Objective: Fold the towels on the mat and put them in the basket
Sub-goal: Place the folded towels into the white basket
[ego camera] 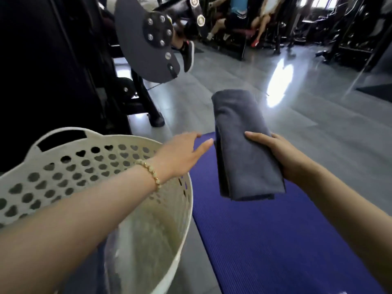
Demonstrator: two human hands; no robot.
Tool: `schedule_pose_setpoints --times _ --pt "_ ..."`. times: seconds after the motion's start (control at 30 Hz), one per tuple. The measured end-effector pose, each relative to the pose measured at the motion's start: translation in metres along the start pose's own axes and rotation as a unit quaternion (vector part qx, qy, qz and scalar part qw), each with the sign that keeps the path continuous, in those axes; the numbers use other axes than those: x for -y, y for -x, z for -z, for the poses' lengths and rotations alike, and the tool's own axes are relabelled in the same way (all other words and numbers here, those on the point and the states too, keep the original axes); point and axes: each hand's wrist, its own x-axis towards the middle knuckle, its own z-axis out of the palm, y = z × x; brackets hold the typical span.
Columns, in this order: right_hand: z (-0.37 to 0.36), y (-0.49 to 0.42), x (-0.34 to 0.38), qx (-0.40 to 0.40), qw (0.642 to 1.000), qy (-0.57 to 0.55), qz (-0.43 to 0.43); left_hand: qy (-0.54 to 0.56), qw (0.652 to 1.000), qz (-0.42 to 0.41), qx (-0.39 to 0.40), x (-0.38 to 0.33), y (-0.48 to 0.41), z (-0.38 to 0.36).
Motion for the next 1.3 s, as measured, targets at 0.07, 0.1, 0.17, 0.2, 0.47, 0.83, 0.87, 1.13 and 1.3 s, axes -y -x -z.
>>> schedule_pose_setpoints --times 0.07,0.1,0.17,0.2,0.47,0.83,0.87,1.13,1.3 --pt "-0.038 -0.005 0.017 0.035 0.999 -0.016 -0.005 -0.042 0.999 0.021 -0.013 0.042 0.022 0.038" --pt "-0.057 -0.007 0.022 0.056 0.998 -0.022 -0.007 -0.062 0.997 0.035 -0.021 0.066 0.037 0.054" --pt "-0.099 -0.01 0.025 0.095 0.995 -0.031 -0.022 -0.088 0.994 0.052 -0.036 0.115 0.072 0.077" --pt "-0.121 -0.011 0.024 0.113 0.992 -0.035 -0.036 -0.101 0.992 0.059 -0.039 0.138 0.091 0.084" --pt "-0.276 -0.01 -0.053 0.191 0.974 0.026 -0.119 -0.156 0.981 0.113 -0.004 0.251 0.228 0.097" --pt "-0.417 -0.002 -0.197 0.201 0.953 -0.003 -0.227 -0.033 0.984 0.171 -0.039 0.279 0.269 0.081" --pt "-0.423 -0.003 -0.206 0.206 0.95 -0.002 -0.233 -0.033 0.983 0.176 -0.038 0.278 0.27 0.08" --pt "-0.402 -0.009 -0.248 0.185 0.922 0.217 -0.261 -0.021 0.984 0.177 -0.032 0.276 0.269 0.077" --pt "-0.372 -0.026 -0.203 0.225 0.889 0.336 -0.216 -0.075 0.984 0.161 -0.013 0.271 0.265 0.082"
